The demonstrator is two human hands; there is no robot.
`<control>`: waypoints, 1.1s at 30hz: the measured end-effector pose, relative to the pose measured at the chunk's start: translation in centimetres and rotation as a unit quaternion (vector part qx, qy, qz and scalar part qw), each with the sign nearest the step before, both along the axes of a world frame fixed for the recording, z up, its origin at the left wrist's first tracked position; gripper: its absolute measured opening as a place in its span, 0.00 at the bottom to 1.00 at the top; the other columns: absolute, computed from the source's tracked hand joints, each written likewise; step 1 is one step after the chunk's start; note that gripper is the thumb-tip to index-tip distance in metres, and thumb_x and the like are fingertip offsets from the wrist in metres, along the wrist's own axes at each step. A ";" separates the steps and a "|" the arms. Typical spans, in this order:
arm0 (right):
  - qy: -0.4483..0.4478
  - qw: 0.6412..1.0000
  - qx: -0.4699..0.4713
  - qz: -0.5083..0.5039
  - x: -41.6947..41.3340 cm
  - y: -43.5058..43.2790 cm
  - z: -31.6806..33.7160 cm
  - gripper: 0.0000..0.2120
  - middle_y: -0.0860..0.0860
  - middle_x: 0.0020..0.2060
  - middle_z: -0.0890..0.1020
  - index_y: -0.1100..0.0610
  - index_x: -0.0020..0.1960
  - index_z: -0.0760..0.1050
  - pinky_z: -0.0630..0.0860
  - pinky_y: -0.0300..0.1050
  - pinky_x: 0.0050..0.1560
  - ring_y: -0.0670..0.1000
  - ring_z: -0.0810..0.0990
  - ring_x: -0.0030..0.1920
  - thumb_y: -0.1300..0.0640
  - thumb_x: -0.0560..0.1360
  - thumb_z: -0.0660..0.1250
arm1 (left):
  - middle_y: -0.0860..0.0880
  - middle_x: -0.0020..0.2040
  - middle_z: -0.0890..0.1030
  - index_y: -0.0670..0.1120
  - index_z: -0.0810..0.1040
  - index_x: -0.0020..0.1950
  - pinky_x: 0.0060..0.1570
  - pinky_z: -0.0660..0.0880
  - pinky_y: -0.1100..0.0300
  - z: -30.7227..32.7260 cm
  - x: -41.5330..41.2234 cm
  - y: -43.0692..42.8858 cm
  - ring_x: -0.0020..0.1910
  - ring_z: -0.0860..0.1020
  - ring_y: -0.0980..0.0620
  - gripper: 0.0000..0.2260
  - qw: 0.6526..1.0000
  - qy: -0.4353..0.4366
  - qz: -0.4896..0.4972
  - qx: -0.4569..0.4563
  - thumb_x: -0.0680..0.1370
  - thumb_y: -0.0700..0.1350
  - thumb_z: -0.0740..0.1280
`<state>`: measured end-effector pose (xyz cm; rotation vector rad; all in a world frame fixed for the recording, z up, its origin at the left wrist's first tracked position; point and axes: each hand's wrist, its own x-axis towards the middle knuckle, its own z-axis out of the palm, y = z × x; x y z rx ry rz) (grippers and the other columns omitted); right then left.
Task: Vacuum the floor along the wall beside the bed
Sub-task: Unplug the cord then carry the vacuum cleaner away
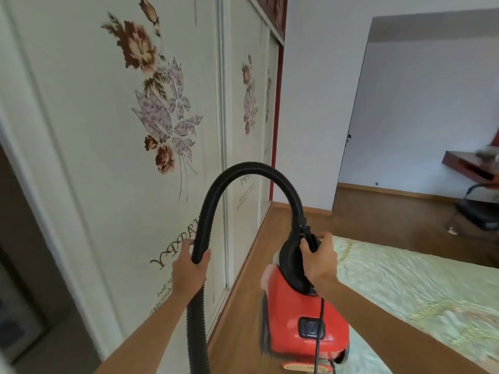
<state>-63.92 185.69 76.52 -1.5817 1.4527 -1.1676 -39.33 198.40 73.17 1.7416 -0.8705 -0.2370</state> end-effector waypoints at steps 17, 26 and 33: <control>0.011 0.998 0.001 -0.055 2.3 -18.8 0.3 0.10 0.48 0.40 0.78 0.54 0.55 0.65 0.81 0.58 0.46 0.55 0.81 0.43 0.51 0.80 0.64 | 0.43 0.38 0.80 0.48 0.70 0.60 0.23 0.74 0.61 -0.5 3.8 -22.2 0.26 0.77 0.49 0.12 0.997 0.009 -0.076 0.002 0.80 0.45 0.69; 0.011 0.996 0.017 -0.089 7.2 -31.1 0.6 0.10 0.46 0.40 0.76 0.53 0.57 0.65 0.81 0.59 0.49 0.54 0.80 0.43 0.51 0.80 0.63 | 0.42 0.40 0.80 0.48 0.70 0.61 0.23 0.74 0.62 -1.2 8.9 -36.5 0.28 0.78 0.48 0.13 0.994 0.013 -0.111 0.000 0.80 0.47 0.69; 0.010 0.993 0.018 -0.119 11.3 -41.0 1.2 0.10 0.45 0.40 0.75 0.51 0.55 0.65 0.82 0.61 0.46 0.56 0.81 0.44 0.50 0.80 0.64 | 0.45 0.37 0.78 0.48 0.70 0.60 0.23 0.73 0.61 -1.0 13.4 -47.3 0.27 0.77 0.48 0.12 0.990 0.024 -0.136 0.003 0.80 0.47 0.68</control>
